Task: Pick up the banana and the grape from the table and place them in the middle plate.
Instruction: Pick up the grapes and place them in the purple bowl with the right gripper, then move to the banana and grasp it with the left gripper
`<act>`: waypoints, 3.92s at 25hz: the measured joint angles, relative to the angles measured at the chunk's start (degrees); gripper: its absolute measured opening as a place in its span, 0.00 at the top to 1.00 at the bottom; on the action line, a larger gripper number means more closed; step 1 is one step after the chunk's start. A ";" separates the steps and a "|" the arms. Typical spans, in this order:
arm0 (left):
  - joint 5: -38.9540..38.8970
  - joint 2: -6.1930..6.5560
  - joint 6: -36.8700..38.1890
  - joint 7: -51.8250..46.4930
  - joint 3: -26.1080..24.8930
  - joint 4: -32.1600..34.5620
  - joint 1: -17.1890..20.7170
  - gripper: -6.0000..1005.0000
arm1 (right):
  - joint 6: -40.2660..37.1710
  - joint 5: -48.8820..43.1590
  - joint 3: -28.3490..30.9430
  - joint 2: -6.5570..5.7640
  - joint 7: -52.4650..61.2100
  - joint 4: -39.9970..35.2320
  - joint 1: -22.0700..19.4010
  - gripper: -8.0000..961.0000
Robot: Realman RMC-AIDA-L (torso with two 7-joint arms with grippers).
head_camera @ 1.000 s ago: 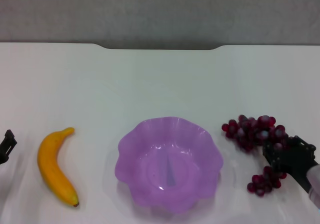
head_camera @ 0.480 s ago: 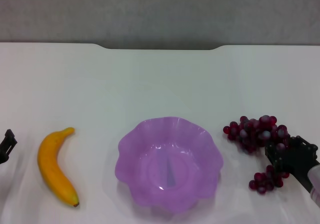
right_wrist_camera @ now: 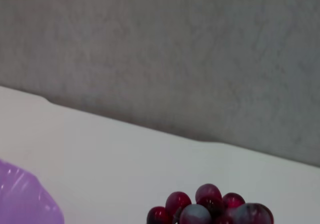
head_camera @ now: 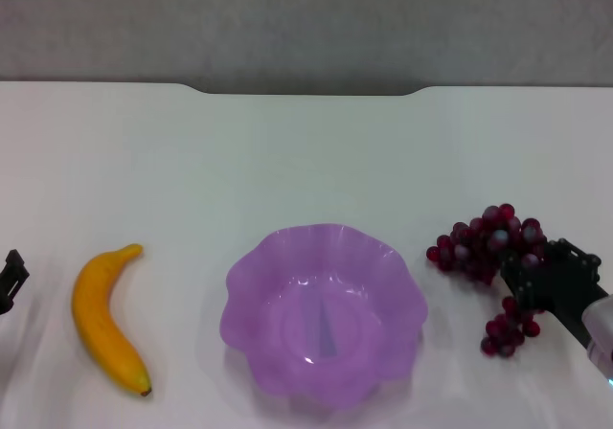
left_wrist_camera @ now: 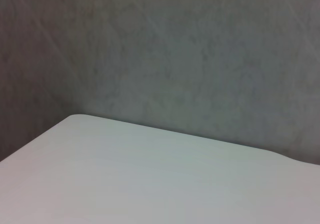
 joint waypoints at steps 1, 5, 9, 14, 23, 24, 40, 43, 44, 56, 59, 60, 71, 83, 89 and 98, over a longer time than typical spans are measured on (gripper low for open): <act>0.00 0.00 0.00 0.00 -0.02 0.02 0.02 0.16 | -0.54 -0.16 0.00 0.00 -0.01 -0.01 0.21 0.53; 0.00 0.00 0.00 0.00 -0.08 0.06 0.17 0.16 | -2.82 -2.26 0.51 0.01 -0.08 0.22 0.50 0.54; -0.03 0.08 0.00 0.00 -0.15 0.12 0.49 0.16 | -5.02 -4.22 0.83 -0.05 -0.29 0.55 1.20 0.54; -0.07 0.15 0.00 0.00 -0.16 0.12 0.56 0.16 | -9.34 -5.86 1.16 -0.10 -1.81 1.49 1.69 0.55; -0.18 0.27 0.04 0.00 -0.24 0.11 0.79 0.16 | -9.76 -15.73 6.53 -0.47 -6.22 11.79 -0.24 0.55; -0.18 0.27 0.06 0.00 -0.24 0.11 0.73 0.16 | -9.11 -16.87 6.81 -0.43 -6.13 12.93 -0.21 0.55; -0.18 0.15 0.01 0.05 -0.24 -0.25 -0.39 0.16 | 0.41 -18.86 1.93 0.36 -2.85 15.07 2.24 0.56; -0.18 0.11 0.00 0.04 -0.20 -0.29 -0.42 0.16 | 2.67 -18.69 0.30 0.49 -1.56 14.45 3.30 0.56; -0.18 0.09 0.00 0.04 -0.18 -0.32 -0.45 0.16 | 3.08 -18.66 -0.51 0.53 -1.15 13.97 3.56 0.56; -0.17 -0.01 -0.01 -0.05 0.05 -0.33 -1.19 0.16 | 4.12 -18.56 -2.43 0.75 2.52 8.43 3.11 0.56; -0.17 -0.01 -0.01 -0.11 0.11 -0.34 -1.23 0.16 | 4.34 -18.52 -2.43 0.79 2.83 8.00 3.10 0.56; -0.17 -0.01 -0.01 -0.15 0.11 -0.30 -1.23 0.16 | 4.35 -18.51 -2.44 0.80 2.85 7.97 3.09 0.56; -0.17 -0.05 0.01 -0.24 0.30 -0.26 -1.64 0.16 | -6.19 -18.30 -2.65 0.72 8.07 3.80 2.23 0.51; -0.17 -0.03 0.00 -0.32 0.24 -0.02 -1.52 0.16 | -2.44 -18.02 -1.56 0.69 8.15 4.33 4.00 0.20; -0.17 -0.01 0.00 -0.36 0.19 0.08 -0.89 0.16 | -3.43 -16.60 2.79 0.08 8.02 4.29 3.13 0.08; 0.29 -0.01 -0.07 -0.34 0.41 0.09 -0.93 0.16 | -11.21 -16.27 8.79 0.14 0.62 2.69 -3.03 0.07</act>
